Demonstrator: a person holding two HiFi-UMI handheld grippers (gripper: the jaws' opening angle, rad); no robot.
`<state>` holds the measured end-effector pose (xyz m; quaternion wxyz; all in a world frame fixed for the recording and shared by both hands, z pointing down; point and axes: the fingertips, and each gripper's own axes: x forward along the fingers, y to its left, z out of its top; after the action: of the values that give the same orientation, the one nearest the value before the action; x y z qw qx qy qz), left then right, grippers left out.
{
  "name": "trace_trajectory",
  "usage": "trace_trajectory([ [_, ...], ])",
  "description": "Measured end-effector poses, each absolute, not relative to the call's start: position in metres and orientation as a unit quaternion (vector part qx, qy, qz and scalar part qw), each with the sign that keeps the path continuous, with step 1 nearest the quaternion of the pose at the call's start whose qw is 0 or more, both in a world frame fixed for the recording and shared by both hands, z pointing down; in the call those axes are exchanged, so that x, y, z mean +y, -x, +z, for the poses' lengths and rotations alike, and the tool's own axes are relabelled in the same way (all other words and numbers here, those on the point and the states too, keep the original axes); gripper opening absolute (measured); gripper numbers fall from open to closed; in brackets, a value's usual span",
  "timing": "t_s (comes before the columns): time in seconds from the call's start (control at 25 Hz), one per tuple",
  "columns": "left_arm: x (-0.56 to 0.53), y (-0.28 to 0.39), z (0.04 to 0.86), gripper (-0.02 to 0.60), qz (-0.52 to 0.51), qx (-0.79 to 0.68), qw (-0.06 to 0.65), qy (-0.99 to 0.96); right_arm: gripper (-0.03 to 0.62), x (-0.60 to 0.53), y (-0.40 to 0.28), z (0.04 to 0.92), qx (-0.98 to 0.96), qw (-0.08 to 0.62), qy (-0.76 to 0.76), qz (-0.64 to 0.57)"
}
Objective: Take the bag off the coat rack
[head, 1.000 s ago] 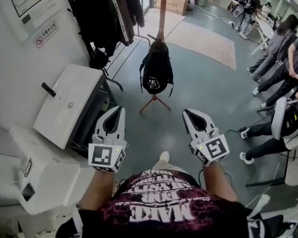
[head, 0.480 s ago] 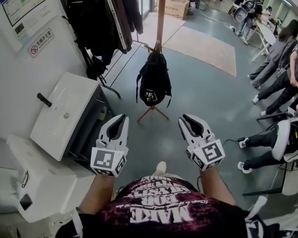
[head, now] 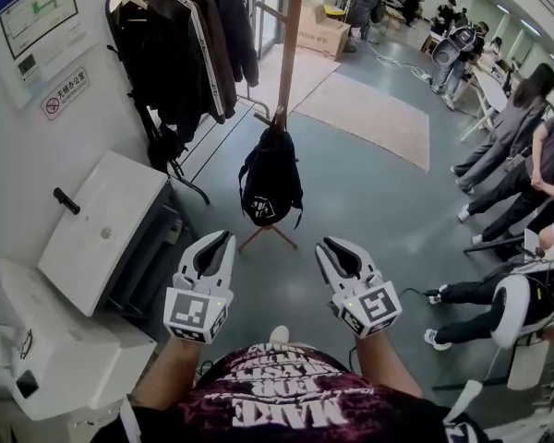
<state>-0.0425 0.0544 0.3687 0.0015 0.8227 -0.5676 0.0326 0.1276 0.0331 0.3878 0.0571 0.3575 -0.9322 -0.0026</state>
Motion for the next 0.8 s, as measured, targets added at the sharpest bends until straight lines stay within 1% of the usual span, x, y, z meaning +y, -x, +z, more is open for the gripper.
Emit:
trace_trajectory([
  [0.2,0.038,0.049,0.361,0.009,0.05,-0.581,-0.001,-0.813,0.074,0.013,-0.124,0.38,-0.938,0.04,-0.346,0.003],
  [0.4,0.029,0.043,0.375,0.009,0.042,-0.597,0.002,-0.801,0.074,0.002,-0.134,0.389,-0.943,0.044,-0.33,-0.004],
  [0.8,0.017,0.039,0.371,0.009,0.039,-0.618,-0.004,-0.786,0.074,-0.026,-0.145,0.393,-0.947,0.047,-0.318,-0.003],
])
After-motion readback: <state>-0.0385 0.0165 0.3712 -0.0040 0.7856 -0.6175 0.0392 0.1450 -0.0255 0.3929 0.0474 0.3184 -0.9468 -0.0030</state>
